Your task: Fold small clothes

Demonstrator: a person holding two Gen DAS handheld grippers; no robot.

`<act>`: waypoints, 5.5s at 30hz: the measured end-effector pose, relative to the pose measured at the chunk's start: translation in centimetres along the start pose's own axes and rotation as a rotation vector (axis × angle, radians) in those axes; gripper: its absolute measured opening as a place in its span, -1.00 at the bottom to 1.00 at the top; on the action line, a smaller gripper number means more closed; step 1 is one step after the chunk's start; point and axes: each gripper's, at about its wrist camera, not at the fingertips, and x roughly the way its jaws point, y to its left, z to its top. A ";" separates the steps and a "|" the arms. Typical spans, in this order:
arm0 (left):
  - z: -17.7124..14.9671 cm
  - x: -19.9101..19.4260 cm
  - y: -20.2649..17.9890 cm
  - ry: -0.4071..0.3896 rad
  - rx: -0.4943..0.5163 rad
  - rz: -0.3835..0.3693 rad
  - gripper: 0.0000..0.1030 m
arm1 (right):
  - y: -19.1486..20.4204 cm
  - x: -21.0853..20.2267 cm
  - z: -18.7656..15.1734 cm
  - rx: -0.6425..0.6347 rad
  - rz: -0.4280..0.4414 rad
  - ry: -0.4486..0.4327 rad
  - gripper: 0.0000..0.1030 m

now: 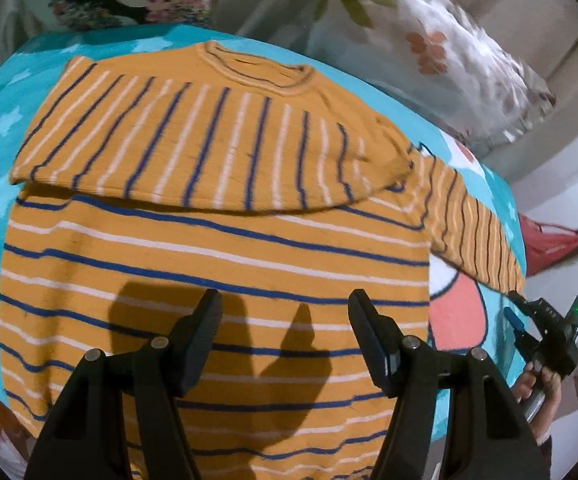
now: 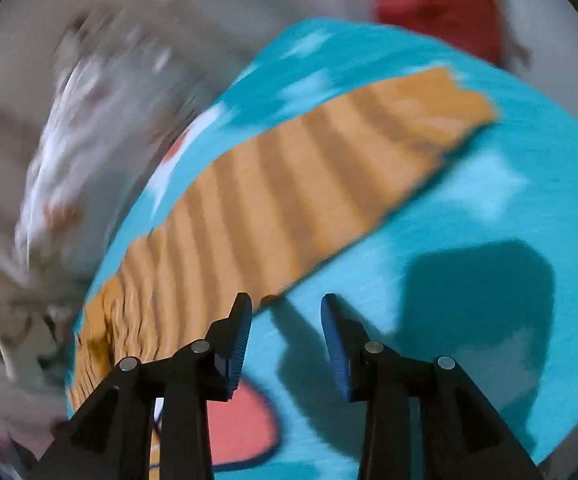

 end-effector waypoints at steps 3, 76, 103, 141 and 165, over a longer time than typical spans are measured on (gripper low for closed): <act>-0.2 0.0 -0.7 0.007 0.012 0.007 0.25 | -2.5 -1.0 2.2 0.051 -0.065 -0.065 -0.11; 2.9 -11.0 28.8 -0.153 -0.113 0.358 0.28 | 49.9 20.4 -31.9 -1.025 0.028 0.385 -0.85; 2.6 -7.4 27.0 -0.059 -0.111 0.216 0.28 | 43.9 12.6 -33.0 -0.934 0.123 0.442 -0.22; -10.4 -7.5 19.6 -0.077 -0.199 0.157 0.18 | 16.7 1.1 -21.4 -0.699 0.100 0.438 -0.09; -17.5 -3.7 17.7 0.008 -0.226 -0.095 0.36 | 12.0 2.7 -29.8 -0.841 0.207 0.808 0.06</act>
